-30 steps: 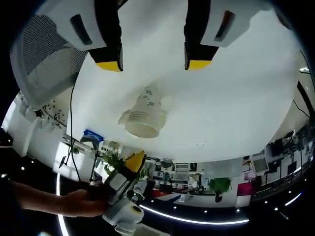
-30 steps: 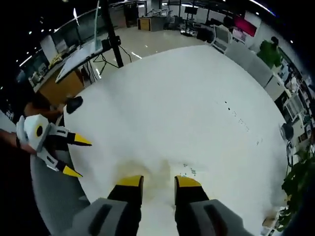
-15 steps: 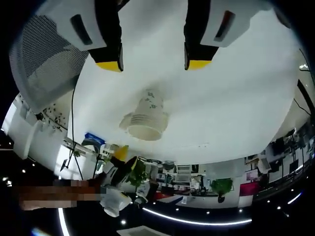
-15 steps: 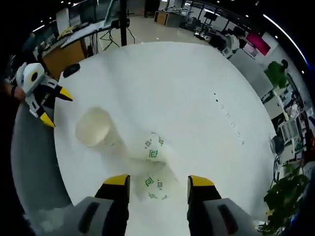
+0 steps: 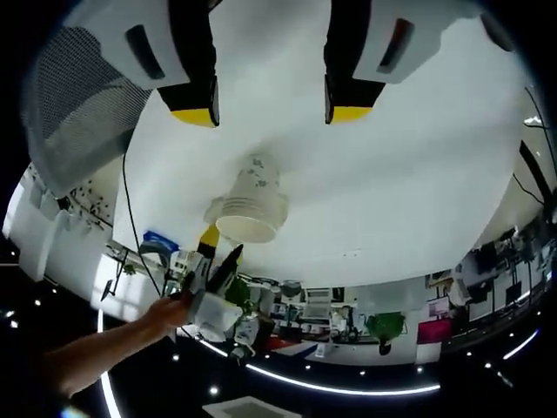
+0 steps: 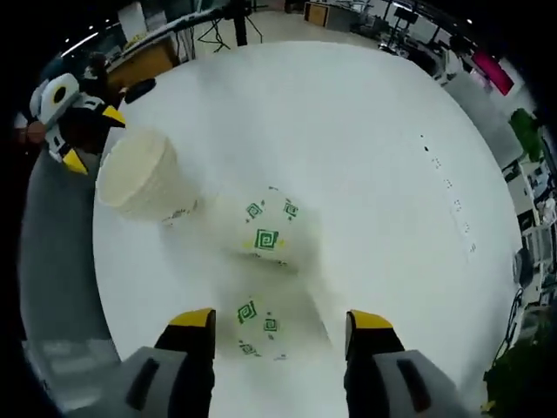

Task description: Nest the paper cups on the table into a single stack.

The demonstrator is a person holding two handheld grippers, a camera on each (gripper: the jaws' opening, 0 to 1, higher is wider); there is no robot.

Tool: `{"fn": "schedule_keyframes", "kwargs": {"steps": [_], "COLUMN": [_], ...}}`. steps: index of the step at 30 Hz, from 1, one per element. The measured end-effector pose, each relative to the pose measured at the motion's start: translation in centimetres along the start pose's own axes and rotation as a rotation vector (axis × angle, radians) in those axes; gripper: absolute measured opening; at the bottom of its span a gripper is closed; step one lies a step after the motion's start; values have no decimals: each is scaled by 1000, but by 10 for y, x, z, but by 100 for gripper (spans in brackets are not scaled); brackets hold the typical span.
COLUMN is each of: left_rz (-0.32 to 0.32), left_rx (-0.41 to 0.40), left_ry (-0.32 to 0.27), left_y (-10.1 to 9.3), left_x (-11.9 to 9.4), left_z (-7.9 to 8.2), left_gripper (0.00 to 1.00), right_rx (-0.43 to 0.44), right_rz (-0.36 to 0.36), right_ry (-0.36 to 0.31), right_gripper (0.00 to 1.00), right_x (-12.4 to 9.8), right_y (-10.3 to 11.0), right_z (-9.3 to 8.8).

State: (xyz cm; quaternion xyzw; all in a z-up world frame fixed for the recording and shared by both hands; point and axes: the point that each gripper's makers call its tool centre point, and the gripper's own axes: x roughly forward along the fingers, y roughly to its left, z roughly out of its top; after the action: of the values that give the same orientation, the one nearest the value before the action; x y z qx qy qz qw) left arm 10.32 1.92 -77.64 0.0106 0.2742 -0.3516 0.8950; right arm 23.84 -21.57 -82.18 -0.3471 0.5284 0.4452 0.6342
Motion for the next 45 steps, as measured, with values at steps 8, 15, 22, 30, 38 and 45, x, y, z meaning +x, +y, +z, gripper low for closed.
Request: {"fn": "schedule_keyframes", "kwargs": {"steps": [8, 15, 22, 30, 38, 45], "left_rz": [11, 22, 17, 8, 13, 16], "left_rx": [9, -1, -7, -6, -13, -12], "left_ry": [-7, -1, 8, 14, 12, 6], "left_y": [2, 7, 6, 3, 5, 5], "left_x": [-1, 1, 2, 2, 1, 0], "left_z": [2, -1, -3, -4, -3, -2], "left_gripper": [47, 46, 45, 45, 44, 44], "right_rx": [-45, 3, 53, 85, 115, 145], "right_rz": [111, 160, 163, 195, 226, 203], "right_ry": [19, 64, 53, 42, 45, -10], "right_gripper": [51, 40, 26, 11, 2, 1], "right_x": [9, 8, -2, -1, -4, -14], "right_y": [6, 13, 32, 40, 48, 45], "right_z": [4, -16, -25, -29, -28, -15]}}
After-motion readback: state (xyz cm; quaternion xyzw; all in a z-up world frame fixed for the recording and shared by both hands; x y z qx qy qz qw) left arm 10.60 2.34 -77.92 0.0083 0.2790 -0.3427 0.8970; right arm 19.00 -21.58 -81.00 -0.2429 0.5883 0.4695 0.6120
